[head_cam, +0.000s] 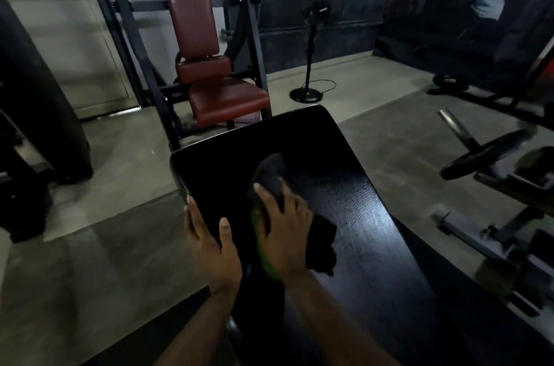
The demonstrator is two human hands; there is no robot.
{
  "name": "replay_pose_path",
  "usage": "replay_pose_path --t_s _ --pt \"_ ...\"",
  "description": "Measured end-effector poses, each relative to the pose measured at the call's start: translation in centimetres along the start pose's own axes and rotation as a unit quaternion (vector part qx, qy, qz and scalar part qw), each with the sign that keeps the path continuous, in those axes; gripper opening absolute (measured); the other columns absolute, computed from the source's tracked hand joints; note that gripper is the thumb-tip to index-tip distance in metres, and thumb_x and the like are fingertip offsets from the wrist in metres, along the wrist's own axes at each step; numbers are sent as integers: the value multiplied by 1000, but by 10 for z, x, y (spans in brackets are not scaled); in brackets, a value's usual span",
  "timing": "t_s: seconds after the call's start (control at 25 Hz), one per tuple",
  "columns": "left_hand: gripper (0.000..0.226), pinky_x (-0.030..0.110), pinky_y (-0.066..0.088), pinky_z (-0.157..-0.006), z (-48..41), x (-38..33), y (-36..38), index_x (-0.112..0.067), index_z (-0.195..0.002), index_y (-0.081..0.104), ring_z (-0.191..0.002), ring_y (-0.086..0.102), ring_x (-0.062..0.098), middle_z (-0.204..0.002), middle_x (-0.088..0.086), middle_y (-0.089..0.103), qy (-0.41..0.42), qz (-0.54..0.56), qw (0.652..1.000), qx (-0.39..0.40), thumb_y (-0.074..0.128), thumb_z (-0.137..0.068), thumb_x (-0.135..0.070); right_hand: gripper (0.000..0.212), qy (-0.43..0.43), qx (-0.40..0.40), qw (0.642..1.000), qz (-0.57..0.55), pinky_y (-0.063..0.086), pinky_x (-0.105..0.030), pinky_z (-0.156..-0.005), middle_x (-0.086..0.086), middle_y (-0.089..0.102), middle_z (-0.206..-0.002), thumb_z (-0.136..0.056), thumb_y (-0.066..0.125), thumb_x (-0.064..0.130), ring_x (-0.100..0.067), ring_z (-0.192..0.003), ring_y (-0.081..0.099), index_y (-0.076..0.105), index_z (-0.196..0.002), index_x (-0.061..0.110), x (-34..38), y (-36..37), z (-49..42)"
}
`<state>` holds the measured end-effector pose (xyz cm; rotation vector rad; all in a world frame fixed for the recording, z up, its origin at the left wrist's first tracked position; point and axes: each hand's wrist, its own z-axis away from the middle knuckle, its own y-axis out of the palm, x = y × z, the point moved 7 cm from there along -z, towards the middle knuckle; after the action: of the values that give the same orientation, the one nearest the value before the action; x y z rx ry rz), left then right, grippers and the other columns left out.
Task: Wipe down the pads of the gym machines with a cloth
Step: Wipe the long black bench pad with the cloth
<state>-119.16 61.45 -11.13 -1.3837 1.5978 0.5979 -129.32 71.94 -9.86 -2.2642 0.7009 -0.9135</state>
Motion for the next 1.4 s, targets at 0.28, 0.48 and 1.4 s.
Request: replay_pose_path --t_s 0.28,0.48,1.4 --pt "82 2 13 -102 -2 -4 -3 -16 -146 20 -137 29 27 -151 16 27 -25 25 999 3 18 -85 -71 44 -144 -1 988 -57 37 -37 -98 -3 47 -140 -86 43 32 -23 -117 48 48 -129 37 -30 -17 -49" --pt "71 0 11 -105 1 8 3 -28 -145 15 -138 15 -7 -154 -1 20 -22 51 998 -3 21 -87 -69 43 124 4 992 28 39 -48 -93 -17 43 -139 -93 44 32 -41 -119 43 43 -137 29 -119 10 -187" --pt "47 45 21 -118 23 34 -35 -47 -131 23 -143 21 17 -156 5 19 -174 277 944 40 41 -87 -46 34 -272 94 957 -17 36 -41 -89 8 37 -141 -82 56 43 -24 -118 40 56 -116 44 50 1 68"
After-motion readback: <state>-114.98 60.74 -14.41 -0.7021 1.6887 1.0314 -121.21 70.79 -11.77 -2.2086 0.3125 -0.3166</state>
